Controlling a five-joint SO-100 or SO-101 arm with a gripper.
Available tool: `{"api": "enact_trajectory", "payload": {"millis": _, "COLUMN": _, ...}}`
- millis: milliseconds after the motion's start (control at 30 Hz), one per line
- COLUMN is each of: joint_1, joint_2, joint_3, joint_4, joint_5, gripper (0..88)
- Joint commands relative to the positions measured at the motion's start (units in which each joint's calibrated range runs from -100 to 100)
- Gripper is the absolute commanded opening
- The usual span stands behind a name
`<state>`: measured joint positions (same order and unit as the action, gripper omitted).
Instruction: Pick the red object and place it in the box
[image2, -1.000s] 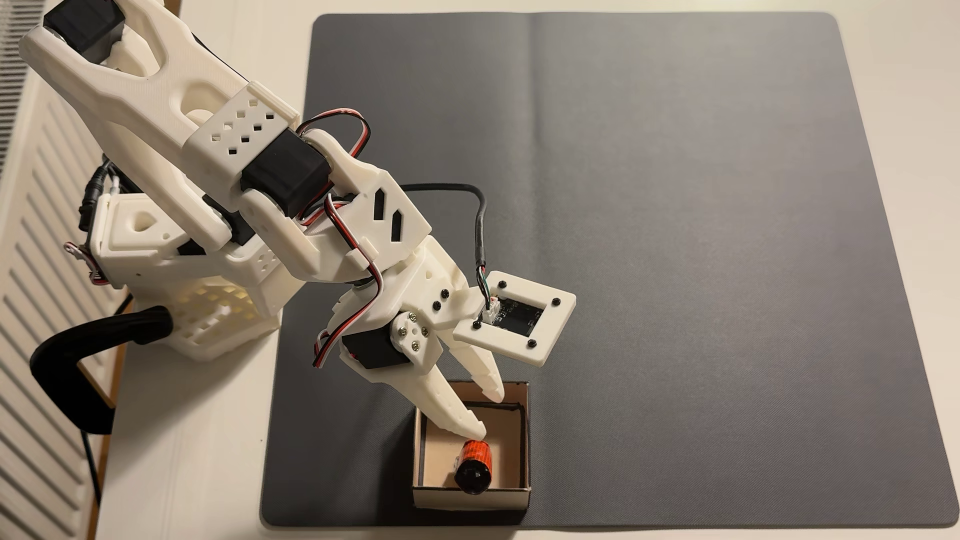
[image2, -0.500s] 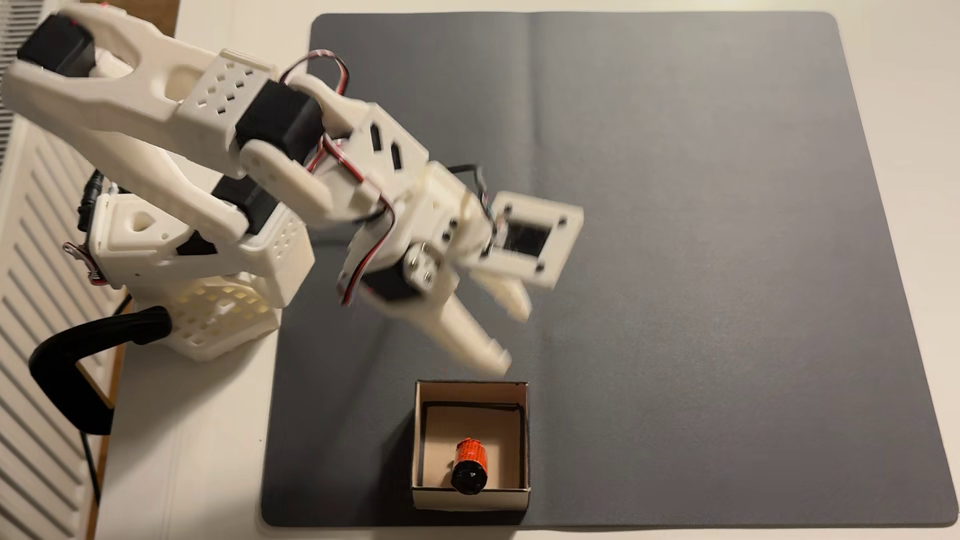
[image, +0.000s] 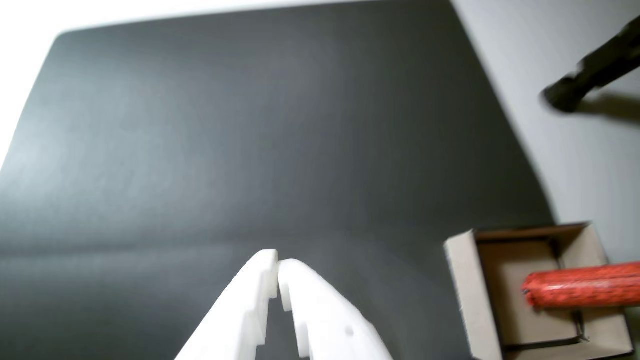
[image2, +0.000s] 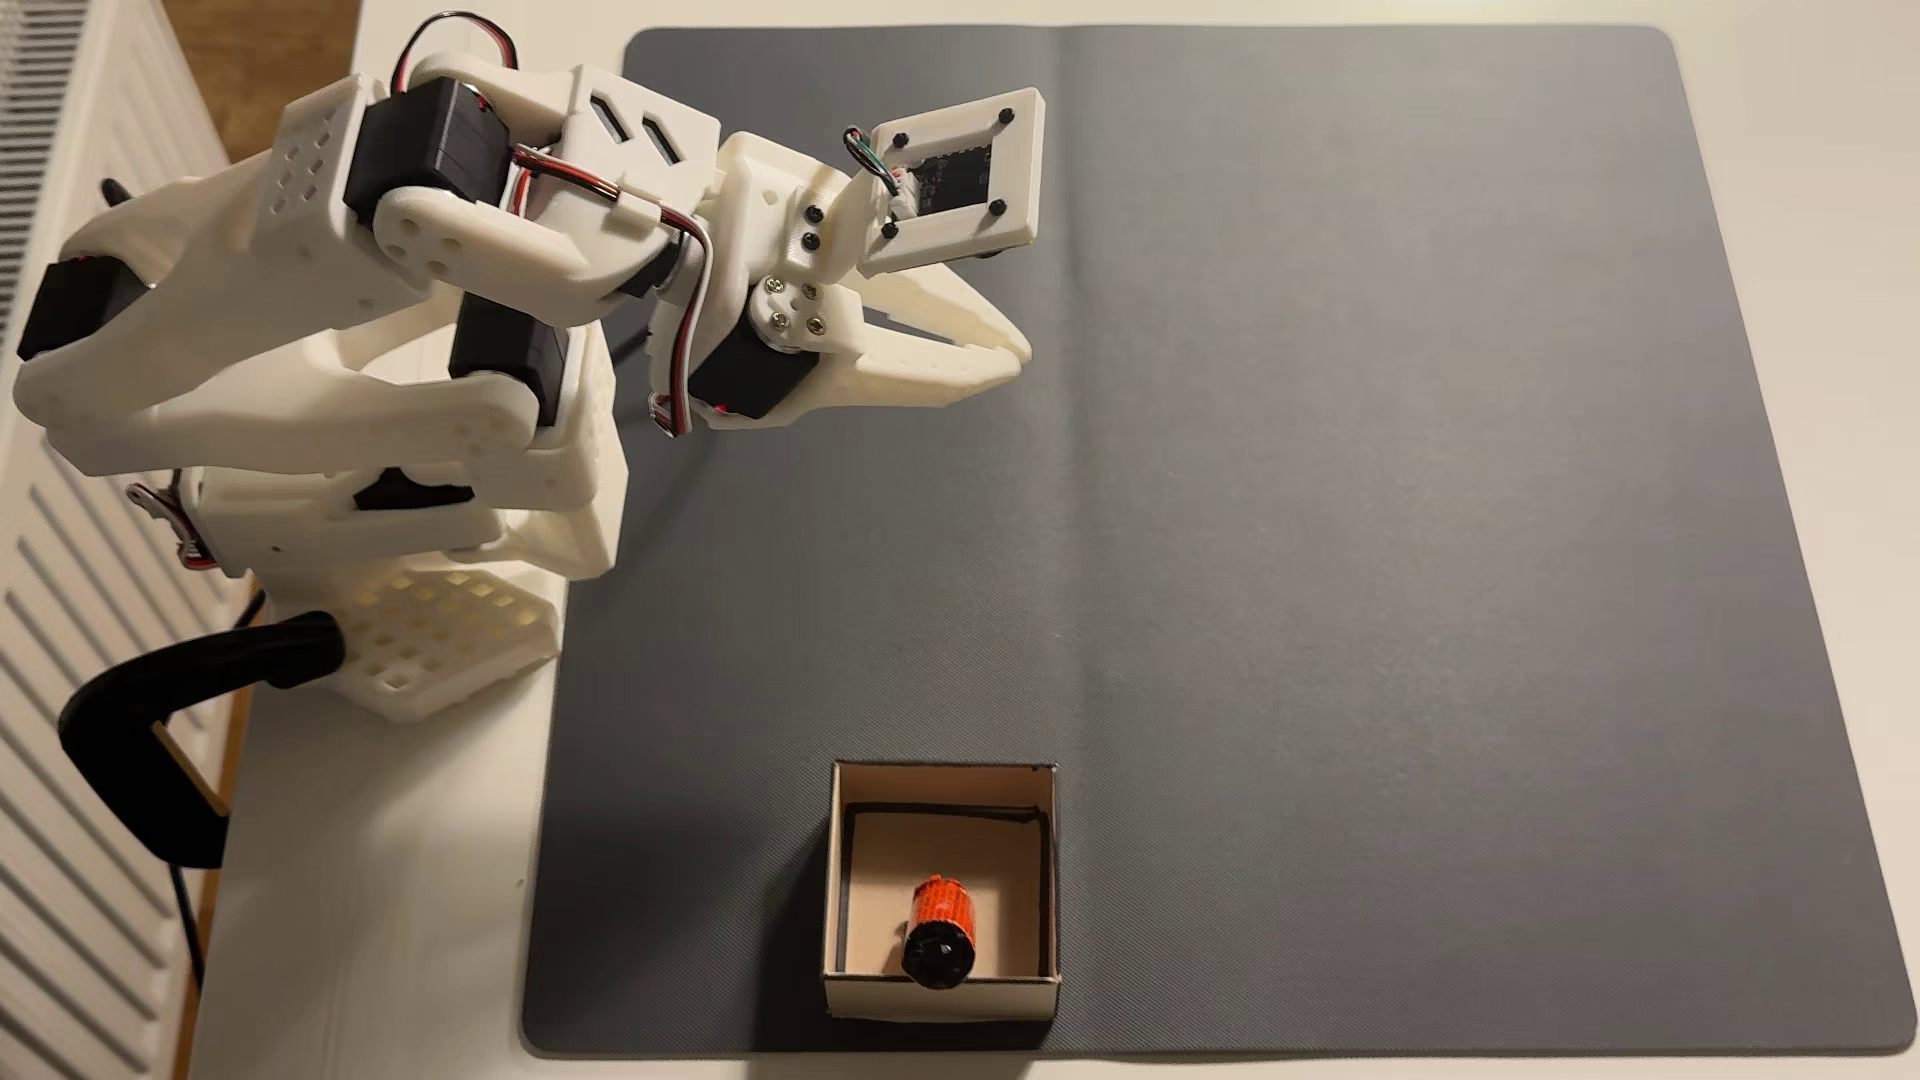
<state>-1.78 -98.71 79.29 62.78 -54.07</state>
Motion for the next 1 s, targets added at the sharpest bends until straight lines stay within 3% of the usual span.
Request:
{"api": "enact_trajectory", "payload": {"millis": 0, "joint_1": -0.5, "joint_2": -0.5, "joint_3": 2.9, "joint_4": 1.8, "joint_5": 0.6, "gripper": 0.7}}
{"api": "enact_trajectory", "payload": {"millis": 733, "joint_1": 2.7, "joint_2": 0.0, "joint_3": 20.6, "joint_4": 2.1, "joint_5": 0.7, "gripper": 0.8}}
{"api": "enact_trajectory", "payload": {"millis": 967, "joint_1": 2.9, "joint_2": -0.2, "joint_3": 20.6, "joint_4": 11.7, "joint_5": 0.7, "gripper": 0.8}}
